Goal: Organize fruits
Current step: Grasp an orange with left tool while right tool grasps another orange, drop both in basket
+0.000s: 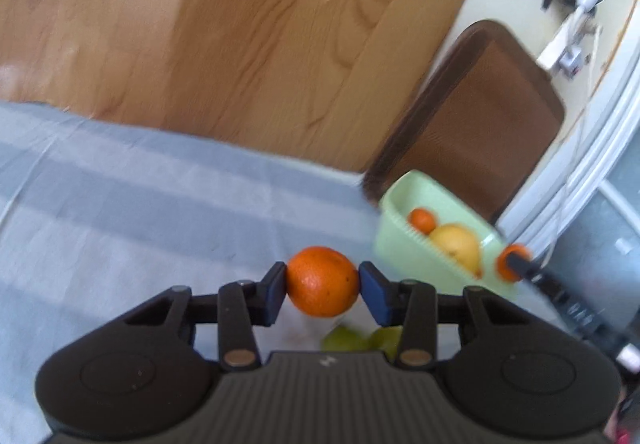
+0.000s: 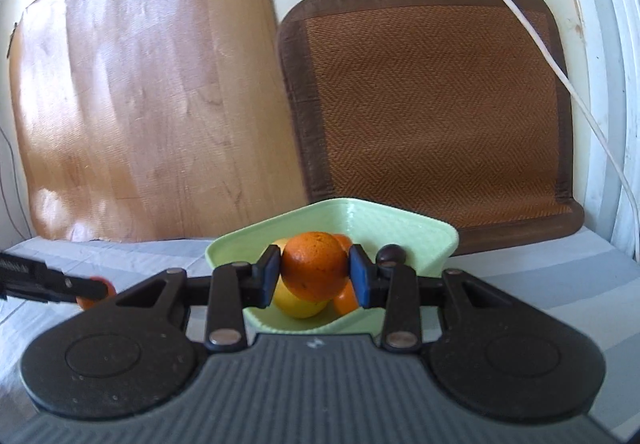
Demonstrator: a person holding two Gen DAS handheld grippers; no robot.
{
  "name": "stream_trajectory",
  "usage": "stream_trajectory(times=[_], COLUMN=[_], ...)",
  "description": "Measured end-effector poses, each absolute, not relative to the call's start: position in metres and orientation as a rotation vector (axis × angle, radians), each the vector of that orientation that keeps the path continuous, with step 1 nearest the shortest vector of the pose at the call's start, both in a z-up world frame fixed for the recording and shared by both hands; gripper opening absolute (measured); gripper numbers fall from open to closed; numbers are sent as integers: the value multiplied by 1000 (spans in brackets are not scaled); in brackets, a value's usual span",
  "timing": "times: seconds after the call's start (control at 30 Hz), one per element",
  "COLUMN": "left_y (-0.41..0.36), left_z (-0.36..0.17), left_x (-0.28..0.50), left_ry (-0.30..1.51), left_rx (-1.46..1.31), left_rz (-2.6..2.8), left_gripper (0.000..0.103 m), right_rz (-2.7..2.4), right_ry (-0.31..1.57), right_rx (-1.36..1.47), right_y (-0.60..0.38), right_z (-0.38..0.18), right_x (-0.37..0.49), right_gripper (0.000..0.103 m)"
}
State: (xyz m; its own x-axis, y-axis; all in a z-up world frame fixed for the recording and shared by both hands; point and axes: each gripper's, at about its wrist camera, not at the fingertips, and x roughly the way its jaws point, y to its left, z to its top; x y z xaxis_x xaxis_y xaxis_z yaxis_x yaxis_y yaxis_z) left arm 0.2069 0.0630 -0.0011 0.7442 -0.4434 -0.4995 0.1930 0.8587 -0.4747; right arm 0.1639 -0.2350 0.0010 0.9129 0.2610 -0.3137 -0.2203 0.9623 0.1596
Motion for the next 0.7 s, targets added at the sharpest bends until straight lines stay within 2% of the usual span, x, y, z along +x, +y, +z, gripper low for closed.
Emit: stream_trajectory(times=[0.2, 0.47, 0.7], left_y=[4, -40, -28], left_z=[23, 10, 11], left_x=[247, 288, 284], left_ry=[621, 697, 682], left_rx=[-378, -350, -378], left_rz=[-504, -512, -481], left_gripper=[40, 40, 53], right_rz=[244, 223, 214], right_ry=[346, 403, 382], right_rx=[42, 38, 33], right_y=[-226, -229, -231], right_z=[-2, -5, -3], right_x=[163, 169, 166], right_gripper=[40, 41, 41])
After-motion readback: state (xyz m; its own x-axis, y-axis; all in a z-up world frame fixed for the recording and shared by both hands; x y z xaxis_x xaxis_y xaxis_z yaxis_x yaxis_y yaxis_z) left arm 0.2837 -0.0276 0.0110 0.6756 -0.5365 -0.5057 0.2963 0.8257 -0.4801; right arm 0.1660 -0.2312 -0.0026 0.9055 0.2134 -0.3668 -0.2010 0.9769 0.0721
